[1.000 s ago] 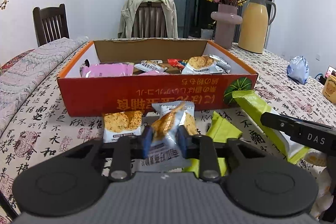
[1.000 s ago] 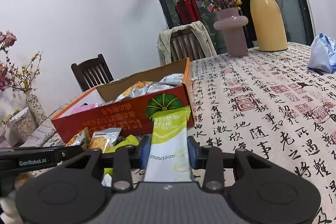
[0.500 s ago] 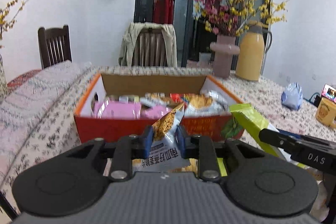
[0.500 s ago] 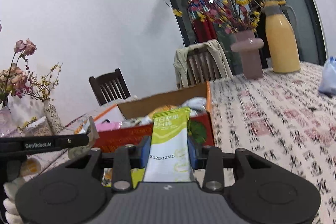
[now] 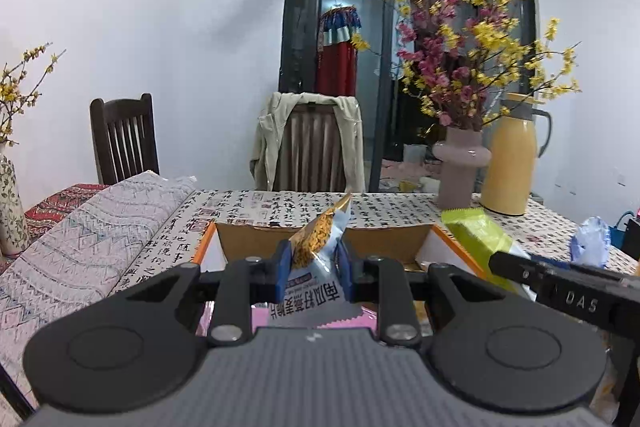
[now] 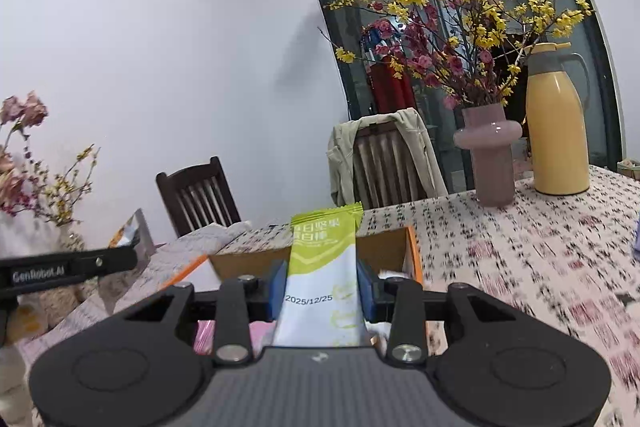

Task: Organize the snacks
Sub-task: 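Carry both packets over the box and open both grippers, then move both grippers back toward the remaining snacks on the table, then grasp an orange biscuit packet with the right gripper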

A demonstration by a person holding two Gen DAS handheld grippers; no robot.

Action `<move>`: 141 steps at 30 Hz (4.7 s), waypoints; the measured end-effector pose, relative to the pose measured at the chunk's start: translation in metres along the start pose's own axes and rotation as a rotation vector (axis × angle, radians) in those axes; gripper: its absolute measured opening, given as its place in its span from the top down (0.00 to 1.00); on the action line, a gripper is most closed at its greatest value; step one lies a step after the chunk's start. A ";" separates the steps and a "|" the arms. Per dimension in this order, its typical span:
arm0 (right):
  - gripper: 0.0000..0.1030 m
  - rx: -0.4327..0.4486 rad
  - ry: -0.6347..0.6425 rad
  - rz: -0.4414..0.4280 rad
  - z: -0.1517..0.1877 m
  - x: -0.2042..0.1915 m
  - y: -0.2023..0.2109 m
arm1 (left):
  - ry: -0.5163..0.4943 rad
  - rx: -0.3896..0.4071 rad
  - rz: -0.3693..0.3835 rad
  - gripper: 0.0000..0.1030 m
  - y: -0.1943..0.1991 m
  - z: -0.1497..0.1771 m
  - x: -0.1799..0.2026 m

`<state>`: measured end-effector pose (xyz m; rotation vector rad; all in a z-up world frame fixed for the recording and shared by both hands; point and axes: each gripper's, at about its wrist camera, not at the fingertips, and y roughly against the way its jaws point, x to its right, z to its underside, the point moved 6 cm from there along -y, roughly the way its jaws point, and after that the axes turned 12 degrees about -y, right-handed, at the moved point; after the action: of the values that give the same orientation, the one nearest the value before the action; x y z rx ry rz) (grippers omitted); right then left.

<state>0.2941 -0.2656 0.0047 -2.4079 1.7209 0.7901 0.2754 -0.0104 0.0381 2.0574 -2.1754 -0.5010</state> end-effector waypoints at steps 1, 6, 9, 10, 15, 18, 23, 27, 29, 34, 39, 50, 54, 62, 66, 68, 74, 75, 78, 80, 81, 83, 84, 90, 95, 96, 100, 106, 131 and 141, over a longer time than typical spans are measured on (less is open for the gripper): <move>0.65 -0.004 -0.001 0.004 -0.003 -0.002 -0.007 | -0.001 -0.010 -0.007 0.75 -0.008 0.000 -0.002; 0.65 -0.027 0.009 0.022 -0.008 -0.009 -0.047 | 0.020 -0.043 -0.030 0.75 -0.045 0.002 -0.009; 0.65 -0.023 0.017 0.038 -0.003 -0.010 -0.067 | 0.040 -0.054 -0.043 0.75 -0.059 0.010 -0.015; 0.65 -0.011 0.034 0.048 0.000 -0.009 -0.071 | 0.045 -0.058 -0.048 0.75 -0.062 0.014 -0.017; 0.65 -0.032 0.047 0.053 0.012 -0.004 -0.077 | 0.045 -0.078 -0.054 0.75 -0.074 0.030 -0.018; 0.65 -0.028 0.055 0.051 0.013 -0.006 -0.074 | 0.063 -0.071 -0.040 0.75 -0.073 0.031 -0.021; 0.53 -0.013 0.041 0.075 0.015 -0.002 -0.072 | 0.094 -0.048 -0.050 0.47 -0.068 0.031 -0.025; 0.00 0.017 -0.006 0.090 0.010 0.007 -0.067 | 0.122 0.004 -0.139 0.00 -0.057 0.029 -0.033; 0.00 0.030 -0.018 0.092 0.008 0.009 -0.064 | 0.132 0.022 -0.158 0.00 -0.055 0.028 -0.035; 0.00 0.034 -0.020 0.102 0.009 0.010 -0.063 | 0.134 -0.004 -0.169 0.00 -0.061 0.030 -0.036; 0.00 0.045 -0.011 0.094 0.006 0.006 -0.059 | 0.139 0.003 -0.183 0.00 -0.054 0.024 -0.037; 0.00 0.067 -0.006 0.092 -0.002 -0.006 -0.006 | 0.151 0.046 -0.164 0.00 0.007 0.013 -0.039; 0.00 0.044 -0.005 0.096 0.011 -0.009 0.017 | 0.150 0.032 -0.153 0.00 0.028 0.022 -0.039; 0.00 -0.025 -0.010 0.124 0.050 -0.010 0.056 | 0.152 -0.033 -0.130 0.00 0.064 0.057 -0.040; 0.00 -0.070 0.002 0.156 0.073 -0.011 0.069 | 0.150 -0.086 -0.112 0.00 0.074 0.079 -0.041; 0.00 -0.099 0.014 0.162 0.083 -0.011 0.074 | 0.152 -0.106 -0.104 0.00 0.080 0.091 -0.042; 0.00 -0.217 0.044 0.144 0.118 -0.014 0.088 | 0.164 -0.175 -0.081 0.00 0.097 0.130 -0.045; 0.00 -0.236 0.058 0.145 0.124 -0.015 0.089 | 0.173 -0.191 -0.076 0.00 0.100 0.138 -0.046; 0.00 -0.266 0.090 0.172 0.134 -0.017 0.089 | 0.184 -0.216 -0.068 0.00 0.107 0.151 -0.050; 0.00 -0.283 0.087 0.191 0.137 -0.017 0.085 | 0.184 -0.224 -0.073 0.00 0.111 0.155 -0.051; 0.00 -0.287 0.084 0.200 0.138 -0.017 0.083 | 0.186 -0.225 -0.075 0.00 0.112 0.156 -0.052; 0.00 -0.296 0.074 0.230 0.140 -0.015 0.079 | 0.191 -0.224 -0.077 0.00 0.112 0.155 -0.054; 0.00 -0.302 0.069 0.248 0.141 -0.013 0.076 | 0.192 -0.223 -0.078 0.00 0.113 0.155 -0.054; 0.00 -0.305 0.121 0.332 0.151 -0.013 0.073 | 0.189 -0.229 -0.066 0.00 0.112 0.155 -0.051; 0.00 -0.258 0.128 0.354 0.154 -0.010 0.081 | 0.188 -0.235 -0.060 0.00 0.112 0.156 -0.049; 0.00 -0.248 0.128 0.354 0.154 -0.009 0.082 | 0.189 -0.235 -0.060 0.00 0.112 0.156 -0.049; 0.00 -0.232 0.132 0.350 0.156 -0.009 0.085 | 0.194 -0.236 -0.061 0.00 0.113 0.157 -0.050; 0.00 -0.244 0.141 0.320 0.157 -0.009 0.090 | 0.202 -0.236 -0.065 0.00 0.114 0.159 -0.052; 0.82 -0.188 0.076 0.198 0.146 -0.004 0.107 | 0.199 -0.248 -0.065 0.00 0.111 0.160 -0.048; 0.23 -0.135 0.123 0.135 0.136 -0.017 0.127 | 0.196 -0.245 -0.060 0.00 0.113 0.159 -0.046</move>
<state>0.1259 -0.2497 -0.0759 -2.4969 1.9538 0.8135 0.1238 0.0644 -0.0703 1.9555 -1.8481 -0.5190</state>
